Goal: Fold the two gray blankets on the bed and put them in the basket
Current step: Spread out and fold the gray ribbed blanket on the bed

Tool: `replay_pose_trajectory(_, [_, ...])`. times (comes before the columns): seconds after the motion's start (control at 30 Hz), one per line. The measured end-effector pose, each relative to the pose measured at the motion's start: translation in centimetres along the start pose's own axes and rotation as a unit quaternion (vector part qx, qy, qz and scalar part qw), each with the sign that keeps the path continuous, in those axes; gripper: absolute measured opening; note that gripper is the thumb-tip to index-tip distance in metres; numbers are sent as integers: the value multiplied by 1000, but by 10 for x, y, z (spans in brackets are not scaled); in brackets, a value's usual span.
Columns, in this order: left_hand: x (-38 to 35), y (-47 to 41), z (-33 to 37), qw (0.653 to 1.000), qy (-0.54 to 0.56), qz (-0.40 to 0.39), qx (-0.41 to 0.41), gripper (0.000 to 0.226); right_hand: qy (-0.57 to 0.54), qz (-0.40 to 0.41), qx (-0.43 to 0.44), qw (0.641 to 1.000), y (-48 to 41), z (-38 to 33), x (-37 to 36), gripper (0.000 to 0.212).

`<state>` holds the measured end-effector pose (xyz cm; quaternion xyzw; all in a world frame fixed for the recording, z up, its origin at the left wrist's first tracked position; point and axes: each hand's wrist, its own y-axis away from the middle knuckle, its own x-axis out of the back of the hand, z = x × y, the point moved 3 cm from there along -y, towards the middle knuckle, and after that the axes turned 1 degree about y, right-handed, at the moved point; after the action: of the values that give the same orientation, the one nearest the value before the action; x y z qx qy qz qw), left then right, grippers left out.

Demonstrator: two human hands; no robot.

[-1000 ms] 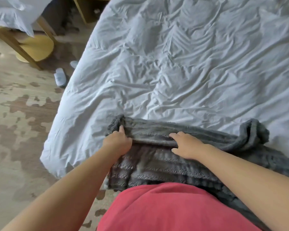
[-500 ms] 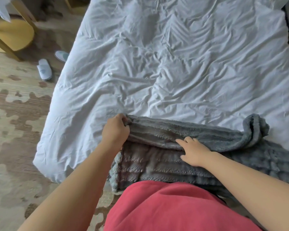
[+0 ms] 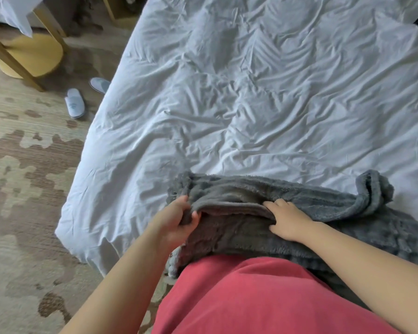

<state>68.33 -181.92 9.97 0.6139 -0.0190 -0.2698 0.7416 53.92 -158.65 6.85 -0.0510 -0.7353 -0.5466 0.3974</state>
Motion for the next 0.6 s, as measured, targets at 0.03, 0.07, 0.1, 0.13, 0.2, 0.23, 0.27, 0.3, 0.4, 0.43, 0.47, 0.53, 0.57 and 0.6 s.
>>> replay_pose_trajectory(0.03, [17, -10, -4, 993, -96, 57, -37, 28, -2, 1, -1, 1000, 2, 1, -1, 69])
replay_pose_trajectory(0.07, [34, -20, -6, 971, -194, 119, -71, 30, -7, 2, -1, 1000, 3, 1, -3, 68])
replay_pose_trajectory(0.1, [48, -28, -8, 946, -265, 162, -91, 31, -14, 3, -1, 1000, 4, 1, -6, 66])
replay_pose_trajectory(0.13, [60, -37, -9, 934, -295, 183, -84, 31, -21, 3, -1, 1000, 5, 1, -9, 65])
replay_pose_trajectory(0.2, [70, -53, -9, 932, -299, 197, -48, 29, -34, 7, -3, 999, 7, -1, -16, 63])
replay_pose_trajectory(0.23, [67, -56, -5, 917, -331, 216, -51, 27, -37, 10, -5, 999, 9, -2, -18, 63])
replay_pose_trajectory(0.27, [59, -56, 2, 870, -417, 251, -79, 25, -40, 16, -6, 999, 10, -2, -20, 63])
replay_pose_trajectory(0.3, [48, -53, 9, 794, -521, 285, -130, 22, -43, 22, -5, 999, 11, -1, -22, 64])
replay_pose_trajectory(0.4, [-6, -38, 10, 567, -688, 287, -350, 41, -67, 30, -1, 997, 15, 6, -22, 63])
replay_pose_trajectory(0.43, [-29, -32, 1, 530, -704, 246, -404, 49, -78, 31, 1, 996, 17, 10, -22, 63])
replay_pose_trajectory(0.47, [-51, -28, -10, 505, -719, 198, -434, 55, -88, 31, 4, 996, 18, 14, -22, 62])
replay_pose_trajectory(0.53, [-93, -28, -36, 481, -752, 94, -441, 58, -103, 31, 14, 994, 21, 20, -21, 60])
replay_pose_trajectory(0.57, [-109, -32, -51, 483, -768, 44, -419, 57, -106, 33, 19, 994, 22, 23, -21, 60])
replay_pose_trajectory(0.6, [-122, -37, -65, 487, -783, -1, -387, 56, -107, 36, 26, 993, 23, 26, -21, 60])
